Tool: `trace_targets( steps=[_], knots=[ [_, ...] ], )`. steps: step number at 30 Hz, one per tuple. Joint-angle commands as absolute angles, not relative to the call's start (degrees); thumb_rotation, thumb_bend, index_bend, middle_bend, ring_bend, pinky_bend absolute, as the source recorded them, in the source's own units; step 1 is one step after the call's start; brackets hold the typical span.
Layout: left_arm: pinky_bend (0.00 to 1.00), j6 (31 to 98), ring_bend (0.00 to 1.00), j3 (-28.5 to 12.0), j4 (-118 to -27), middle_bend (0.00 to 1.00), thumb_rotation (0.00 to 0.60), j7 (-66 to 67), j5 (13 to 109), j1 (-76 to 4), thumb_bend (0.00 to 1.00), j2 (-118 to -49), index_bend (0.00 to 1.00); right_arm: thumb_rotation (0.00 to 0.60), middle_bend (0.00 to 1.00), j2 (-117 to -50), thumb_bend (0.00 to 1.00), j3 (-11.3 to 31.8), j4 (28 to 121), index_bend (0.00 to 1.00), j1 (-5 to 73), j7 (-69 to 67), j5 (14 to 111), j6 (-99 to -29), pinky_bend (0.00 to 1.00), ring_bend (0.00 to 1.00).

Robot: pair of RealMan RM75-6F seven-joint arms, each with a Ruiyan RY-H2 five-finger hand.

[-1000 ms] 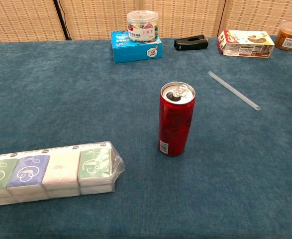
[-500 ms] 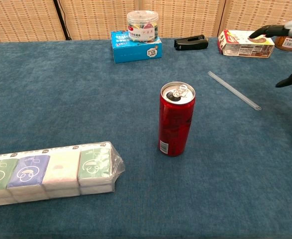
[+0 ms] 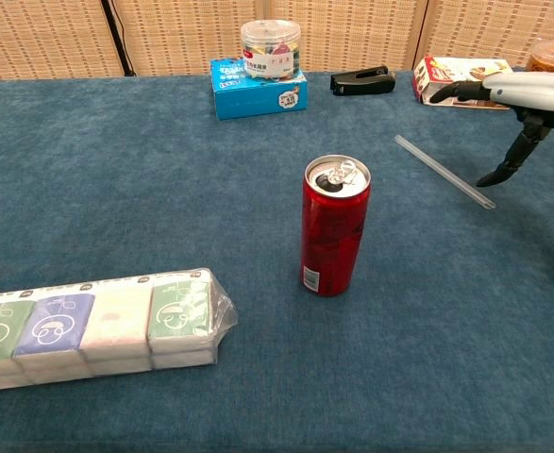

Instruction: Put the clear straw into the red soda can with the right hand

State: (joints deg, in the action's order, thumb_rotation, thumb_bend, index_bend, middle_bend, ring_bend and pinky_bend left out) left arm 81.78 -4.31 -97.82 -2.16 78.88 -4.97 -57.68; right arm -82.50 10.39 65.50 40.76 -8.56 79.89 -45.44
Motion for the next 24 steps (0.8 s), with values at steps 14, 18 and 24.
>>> trace_targets(
  steps=[14, 18, 24],
  knots=[
    [0.00, 82.4, 0.00, -4.9, -97.7, 0.00, 0.600, -2.0, 78.1, -4.8, 0.00, -58.0, 0.00, 0.600, 0.00, -89.2, 0.00, 9.2, 60.2, 0.00, 43.2, -2.5, 78.4, -45.9, 0.00, 0.00],
    [0.00, 82.3, 0.00, -4.9, -97.6, 0.00, 0.600, -1.9, 78.0, -4.8, 0.00, -58.0, 0.00, 0.600, 0.00, -89.9, 0.00, 8.8, 59.2, 0.00, 43.2, -1.7, 78.3, -46.1, 0.00, 0.00],
    [0.00, 82.0, 0.00, -4.9, -97.7, 0.00, 0.600, -1.8, 77.9, -4.9, 0.00, -58.0, 0.00, 0.600, 0.00, -89.9, 0.00, 8.1, 57.3, 0.00, 43.0, -0.6, 78.1, -46.4, 0.00, 0.00]
  ],
)
